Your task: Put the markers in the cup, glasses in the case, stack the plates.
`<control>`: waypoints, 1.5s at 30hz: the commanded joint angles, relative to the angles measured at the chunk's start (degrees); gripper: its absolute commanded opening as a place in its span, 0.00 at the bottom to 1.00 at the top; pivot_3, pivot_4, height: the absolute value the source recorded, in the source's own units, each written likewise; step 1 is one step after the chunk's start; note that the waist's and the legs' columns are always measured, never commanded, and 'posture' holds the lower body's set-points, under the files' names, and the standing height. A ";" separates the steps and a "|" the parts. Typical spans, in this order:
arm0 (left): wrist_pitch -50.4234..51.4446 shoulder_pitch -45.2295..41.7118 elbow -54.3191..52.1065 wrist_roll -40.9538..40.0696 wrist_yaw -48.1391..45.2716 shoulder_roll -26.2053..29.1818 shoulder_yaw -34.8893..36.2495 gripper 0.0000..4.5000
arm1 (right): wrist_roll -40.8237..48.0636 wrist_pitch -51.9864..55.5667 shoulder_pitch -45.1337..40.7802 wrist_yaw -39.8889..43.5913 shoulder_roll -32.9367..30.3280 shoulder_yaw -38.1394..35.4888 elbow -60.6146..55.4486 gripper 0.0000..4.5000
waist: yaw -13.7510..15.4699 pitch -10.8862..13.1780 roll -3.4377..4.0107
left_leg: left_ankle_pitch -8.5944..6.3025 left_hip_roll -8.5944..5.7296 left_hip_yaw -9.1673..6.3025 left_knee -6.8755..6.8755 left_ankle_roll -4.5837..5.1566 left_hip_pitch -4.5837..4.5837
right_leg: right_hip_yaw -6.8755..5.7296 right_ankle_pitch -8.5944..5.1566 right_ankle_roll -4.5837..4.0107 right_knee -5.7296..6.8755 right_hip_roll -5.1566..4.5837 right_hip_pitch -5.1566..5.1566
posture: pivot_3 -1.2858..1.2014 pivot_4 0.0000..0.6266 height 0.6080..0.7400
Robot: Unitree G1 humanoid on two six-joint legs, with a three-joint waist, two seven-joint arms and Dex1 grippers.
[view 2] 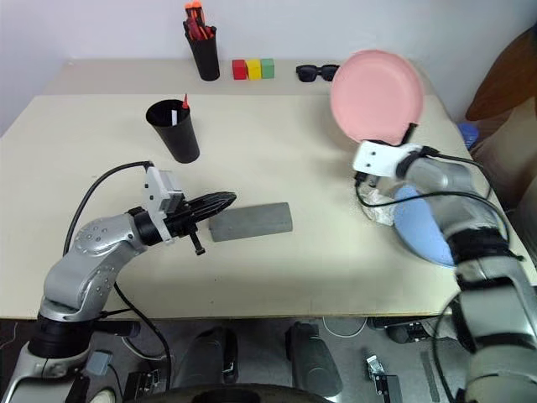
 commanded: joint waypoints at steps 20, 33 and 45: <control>-7.75 -9.66 12.40 2.17 -8.31 -4.55 -6.64 0.00 | 14.92 31.02 48.64 21.09 -9.66 -36.58 -46.14 0.88 | -0.04 -0.08 0.13 | -0.01 -0.07 -0.04 0.10 0.02 0.23 | 0.12 -0.06 0.07 -0.03 0.07 0.30 | 0.52 0.24 0.94; -5.98 -7.81 8.58 2.56 -6.22 -4.37 -6.67 0.00 | 12.39 34.42 30.18 9.82 2.03 -14.58 -43.08 0.88 | 0.21 -0.08 0.04 | -0.01 -0.06 -0.08 0.08 0.02 0.17 | 0.09 -0.06 0.06 -0.04 0.06 0.25 | 0.52 0.24 0.94; -3.59 -5.90 4.86 1.92 -3.72 -3.68 -6.48 0.00 | 5.38 26.26 29.55 5.67 0.38 -11.11 -36.24 0.23 | 0.05 -0.08 0.04 | -0.03 -0.08 -0.04 0.07 0.05 0.16 | 0.10 -0.06 0.07 -0.04 0.03 0.23 | 0.52 0.24 0.94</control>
